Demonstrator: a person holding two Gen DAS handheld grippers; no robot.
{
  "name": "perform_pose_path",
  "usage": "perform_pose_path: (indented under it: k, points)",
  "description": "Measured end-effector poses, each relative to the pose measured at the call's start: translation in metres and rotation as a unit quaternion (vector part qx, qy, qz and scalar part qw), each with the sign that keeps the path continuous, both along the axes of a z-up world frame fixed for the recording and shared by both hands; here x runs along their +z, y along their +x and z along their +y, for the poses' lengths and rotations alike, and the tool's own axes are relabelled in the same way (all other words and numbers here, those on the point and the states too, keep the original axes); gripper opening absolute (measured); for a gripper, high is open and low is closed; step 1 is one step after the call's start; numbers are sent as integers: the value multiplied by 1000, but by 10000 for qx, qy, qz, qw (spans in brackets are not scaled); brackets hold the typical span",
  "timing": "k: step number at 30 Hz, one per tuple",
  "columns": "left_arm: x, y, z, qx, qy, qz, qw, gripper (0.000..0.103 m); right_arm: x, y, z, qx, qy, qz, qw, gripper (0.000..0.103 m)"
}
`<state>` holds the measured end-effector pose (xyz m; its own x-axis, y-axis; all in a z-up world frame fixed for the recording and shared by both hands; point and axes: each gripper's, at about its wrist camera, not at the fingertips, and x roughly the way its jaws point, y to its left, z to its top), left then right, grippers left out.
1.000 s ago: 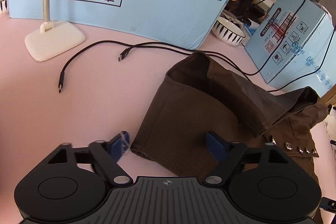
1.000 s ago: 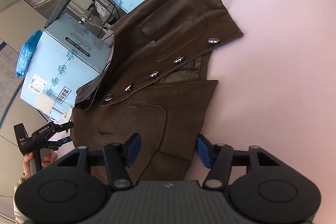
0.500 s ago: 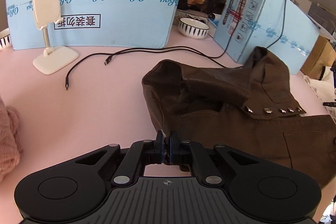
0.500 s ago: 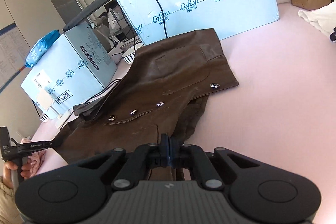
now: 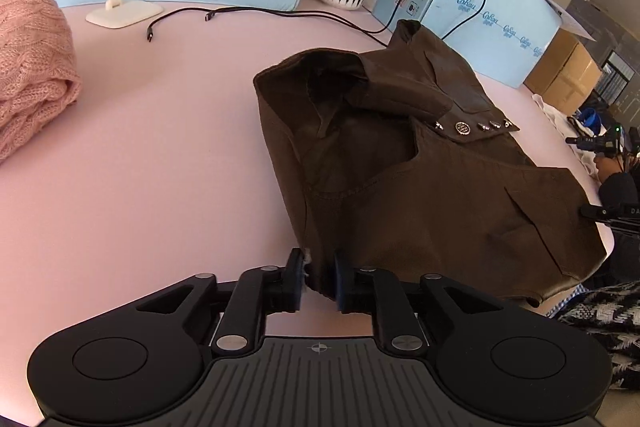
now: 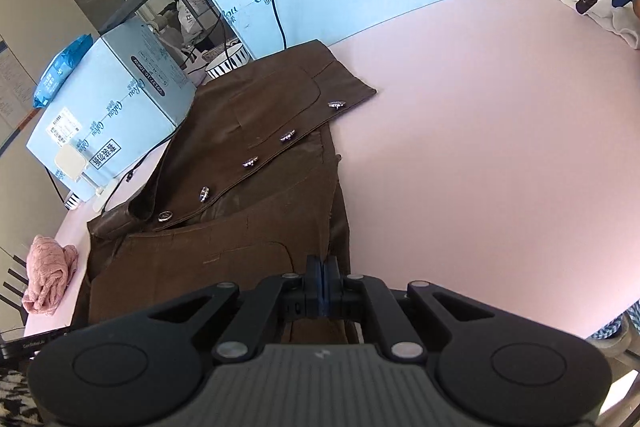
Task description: Fold clothes
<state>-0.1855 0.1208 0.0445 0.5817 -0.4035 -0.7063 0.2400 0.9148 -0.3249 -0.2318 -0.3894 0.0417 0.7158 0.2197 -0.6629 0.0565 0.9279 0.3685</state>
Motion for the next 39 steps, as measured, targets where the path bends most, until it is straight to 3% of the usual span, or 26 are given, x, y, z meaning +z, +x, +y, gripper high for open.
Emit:
perform_pose_path:
  k: [1,2,4,6,9,12,15,18,19,20,22,23,24,25,26,27,31,33,34,35,37,38,39]
  points:
    - [11,1,3,-8,-18,-221,9998,80,2,6,8,51,-292,-123,9995,2]
    - [21,1,5,-16,-36,-448,9990,81,4,11,15,101,-583,-243,9980,2]
    - [58,4,1,-247,192,-1327,9907,87,7,21,29,198,-1144,-420,9923,7]
    - [74,15,-15,-676,462,-1641,9830,97,5,45,47,440,-1674,-230,9846,23]
    - [71,40,-55,-899,1211,-1901,9701,97,9,60,54,376,-1663,-113,9853,49]
    - [52,67,-93,-929,2134,-2257,9460,97,23,49,57,164,-1227,-774,9893,66]
    - [27,94,-118,-1294,2875,-2456,9167,97,29,39,57,290,-933,-877,9913,67]
    - [12,121,-130,-1593,2911,-2283,9153,97,29,30,54,230,-964,-818,9917,67]
    - [11,123,-130,-1642,2842,-2225,9180,97,28,26,51,144,-965,-805,9920,67]
    - [10,134,-128,-1747,2532,-2023,9298,97,26,22,46,64,-866,-788,9931,67]
    - [11,148,-124,-1670,2198,-1844,9433,91,23,16,37,-96,-667,-754,9949,67]
    - [9,151,-124,-1635,2143,-1812,9458,79,21,12,32,-177,-568,-737,9955,67]
    - [10,162,-119,-1497,1987,-1687,9538,57,20,9,26,-259,-456,-717,9960,67]
    - [10,166,-117,-1456,1933,-1617,9567,43,16,5,18,-363,-255,-677,9967,67]
    - [8,181,-107,-1303,1742,-1339,9668,26,12,5,11,-473,-67,-612,9970,67]
    - [7,190,-99,-1157,1598,-1138,9737,17,8,4,4,-581,118,-544,9968,67]
    - [7,211,-69,-523,1086,-873,9889,11,-13,1,-18,-974,757,-198,9922,67]
    - [5,225,-47,-141,679,-563,9960,11,-23,-1,-20,-1060,837,-118,9908,66]
    - [3,231,-38,-28,442,-408,9982,12,-26,-2,-20,-1065,866,-126,9905,66]
    - [-4,242,-19,178,-100,-34,9998,16,-28,-3,-20,-1070,895,-136,9901,67]
    - [-12,254,0,418,-621,331,9966,26,-30,-3,-20,-1091,940,-173,9894,67]
    - [-17,260,10,661,-801,460,9935,38,-30,-4,-20,-1088,960,-187,9892,67]
    - [-23,266,20,907,-978,588,9893,38,-31,-4,-19,-1081,967,-189,9892,67]
